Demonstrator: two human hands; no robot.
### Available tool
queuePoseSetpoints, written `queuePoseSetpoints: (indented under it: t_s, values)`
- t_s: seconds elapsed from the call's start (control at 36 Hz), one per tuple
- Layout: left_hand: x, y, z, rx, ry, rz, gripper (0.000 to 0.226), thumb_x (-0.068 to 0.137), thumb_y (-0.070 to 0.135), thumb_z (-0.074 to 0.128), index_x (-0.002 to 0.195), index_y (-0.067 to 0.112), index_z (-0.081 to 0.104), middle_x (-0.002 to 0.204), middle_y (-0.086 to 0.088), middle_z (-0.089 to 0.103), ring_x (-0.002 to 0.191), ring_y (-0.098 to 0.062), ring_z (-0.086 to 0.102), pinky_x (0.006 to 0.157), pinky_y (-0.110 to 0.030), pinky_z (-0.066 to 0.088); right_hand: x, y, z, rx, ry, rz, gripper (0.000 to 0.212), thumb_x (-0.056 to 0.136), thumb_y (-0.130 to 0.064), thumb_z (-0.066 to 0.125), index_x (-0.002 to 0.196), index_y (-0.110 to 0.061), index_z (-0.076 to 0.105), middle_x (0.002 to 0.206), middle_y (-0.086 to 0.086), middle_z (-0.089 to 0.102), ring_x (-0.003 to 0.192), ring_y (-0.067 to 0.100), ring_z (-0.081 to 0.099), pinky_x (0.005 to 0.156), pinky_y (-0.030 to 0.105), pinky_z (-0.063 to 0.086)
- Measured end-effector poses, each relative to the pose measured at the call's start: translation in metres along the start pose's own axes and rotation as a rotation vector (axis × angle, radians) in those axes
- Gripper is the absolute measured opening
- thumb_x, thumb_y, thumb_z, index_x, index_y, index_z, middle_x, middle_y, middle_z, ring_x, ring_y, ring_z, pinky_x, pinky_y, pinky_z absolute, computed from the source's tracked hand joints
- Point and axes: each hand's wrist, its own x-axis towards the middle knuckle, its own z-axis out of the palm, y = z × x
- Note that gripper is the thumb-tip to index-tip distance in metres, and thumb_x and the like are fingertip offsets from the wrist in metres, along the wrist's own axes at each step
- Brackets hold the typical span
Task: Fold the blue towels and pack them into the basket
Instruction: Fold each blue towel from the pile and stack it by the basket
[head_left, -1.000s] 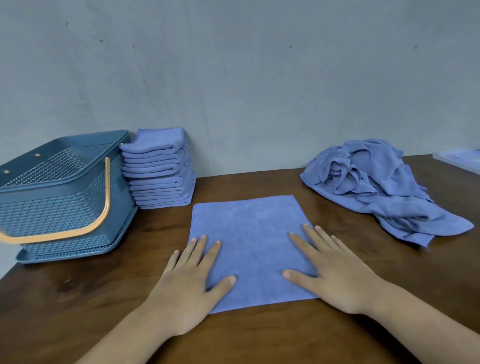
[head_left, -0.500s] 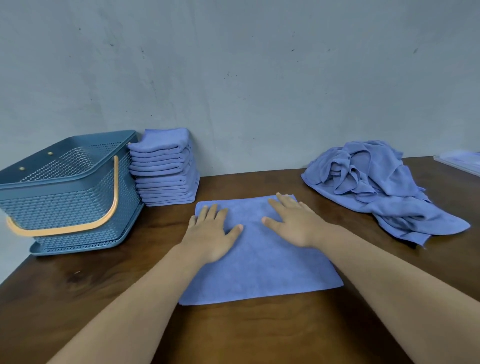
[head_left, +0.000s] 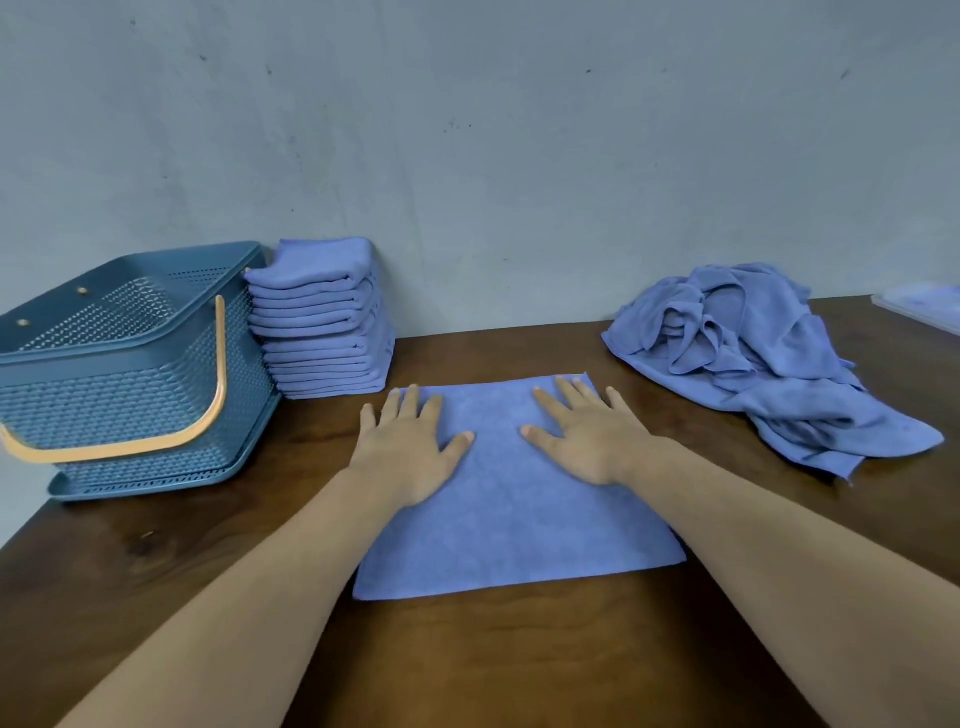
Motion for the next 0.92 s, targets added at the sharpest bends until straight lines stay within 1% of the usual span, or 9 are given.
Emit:
queuePoseSetpoints:
  t_s: [0.08, 0.17, 0.22, 0.39, 0.5, 0.56, 0.64, 0.75, 0.92]
  values:
    - [-0.023, 0.019, -0.002, -0.015, 0.141, 0.13, 0.065, 0.109, 0.059, 0.026, 0.165, 0.026, 0.029, 0.176, 0.0, 0.02, 0.163, -0.021, 0.01, 0.13, -0.052, 0.013, -0.021, -0.012, 0.0, -0.099, 0.116, -0.096, 0.072, 0.106, -0.07, 0.015, 0.168, -0.034, 0.016, 0.178, 0.0, 0.003, 0.164, 0.018, -0.003, 0.129, 0.056, -0.006]
    - [-0.058, 0.036, 0.003, -0.112, 0.068, 0.229, 0.058, 0.112, 0.05, 0.029, 0.165, 0.028, 0.029, 0.175, 0.006, 0.022, 0.162, -0.015, 0.012, 0.13, -0.044, 0.015, -0.056, -0.029, 0.008, -0.041, 0.152, -0.186, 0.065, 0.109, -0.061, 0.027, 0.168, -0.032, 0.022, 0.177, -0.006, 0.013, 0.162, 0.014, 0.01, 0.131, 0.054, 0.0]
    - [-0.081, 0.041, 0.009, -0.146, 0.008, 0.253, 0.055, 0.114, 0.045, 0.027, 0.167, 0.031, 0.023, 0.175, 0.01, 0.018, 0.162, -0.011, 0.009, 0.131, -0.041, 0.012, -0.079, -0.037, 0.017, 0.001, 0.116, -0.219, 0.065, 0.109, -0.059, 0.031, 0.168, -0.033, 0.02, 0.176, -0.009, 0.011, 0.162, 0.012, 0.008, 0.131, 0.051, 0.003]
    - [-0.112, 0.042, 0.022, -0.155, -0.002, 0.271, 0.065, 0.108, 0.061, 0.016, 0.169, 0.039, 0.009, 0.175, 0.02, 0.0, 0.16, -0.001, -0.009, 0.133, -0.039, -0.002, -0.109, -0.039, 0.04, 0.03, 0.13, -0.237, 0.068, 0.108, -0.064, 0.016, 0.169, -0.036, 0.003, 0.176, -0.013, -0.007, 0.161, 0.005, -0.011, 0.132, 0.042, 0.001]
    - [-0.115, 0.039, 0.024, -0.164, 0.07, 0.305, 0.071, 0.102, 0.067, 0.009, 0.166, 0.039, 0.021, 0.173, 0.02, 0.014, 0.16, -0.001, 0.002, 0.132, -0.037, 0.007, -0.11, -0.041, 0.043, 0.01, 0.166, -0.24, 0.067, 0.108, -0.063, 0.014, 0.169, -0.038, 0.002, 0.177, -0.012, -0.005, 0.162, 0.009, -0.008, 0.132, 0.043, 0.003]
    - [-0.117, 0.038, 0.02, -0.212, 0.135, 0.38, 0.061, 0.104, 0.063, 0.022, 0.156, 0.037, 0.04, 0.162, 0.02, 0.034, 0.153, -0.001, 0.023, 0.127, -0.034, 0.023, -0.111, -0.041, 0.041, 0.033, 0.189, -0.236, 0.067, 0.108, -0.064, 0.018, 0.168, -0.038, 0.008, 0.177, -0.013, 0.0, 0.162, 0.01, -0.003, 0.131, 0.042, 0.005]
    - [-0.121, 0.034, 0.009, -0.275, 0.164, 0.522, 0.024, 0.105, 0.053, 0.047, 0.119, 0.035, 0.056, 0.121, 0.025, 0.049, 0.115, 0.0, 0.047, 0.103, -0.023, 0.04, -0.114, -0.036, 0.038, 0.069, 0.215, -0.241, 0.067, 0.106, -0.066, 0.024, 0.166, -0.04, 0.016, 0.175, -0.014, 0.006, 0.161, 0.009, 0.004, 0.131, 0.039, 0.008]
    - [-0.126, 0.033, -0.002, -0.277, 0.112, 0.669, 0.02, 0.1, 0.053, 0.061, 0.094, 0.035, 0.053, 0.097, 0.019, 0.05, 0.095, -0.002, 0.046, 0.086, -0.015, 0.036, -0.115, -0.025, 0.031, 0.043, 0.2, -0.323, 0.067, 0.103, -0.069, 0.028, 0.164, -0.043, 0.021, 0.173, -0.018, 0.01, 0.158, 0.005, 0.005, 0.128, 0.032, 0.006]
    - [-0.124, 0.033, 0.001, -0.221, 0.127, 0.731, 0.018, 0.105, 0.05, 0.054, 0.094, 0.036, 0.054, 0.095, 0.018, 0.05, 0.092, -0.004, 0.047, 0.087, -0.029, 0.044, -0.114, -0.021, 0.025, 0.165, 0.165, -0.428, 0.052, 0.104, -0.06, 0.046, 0.154, -0.047, 0.041, 0.163, -0.028, 0.028, 0.151, -0.005, 0.019, 0.126, 0.028, 0.017]
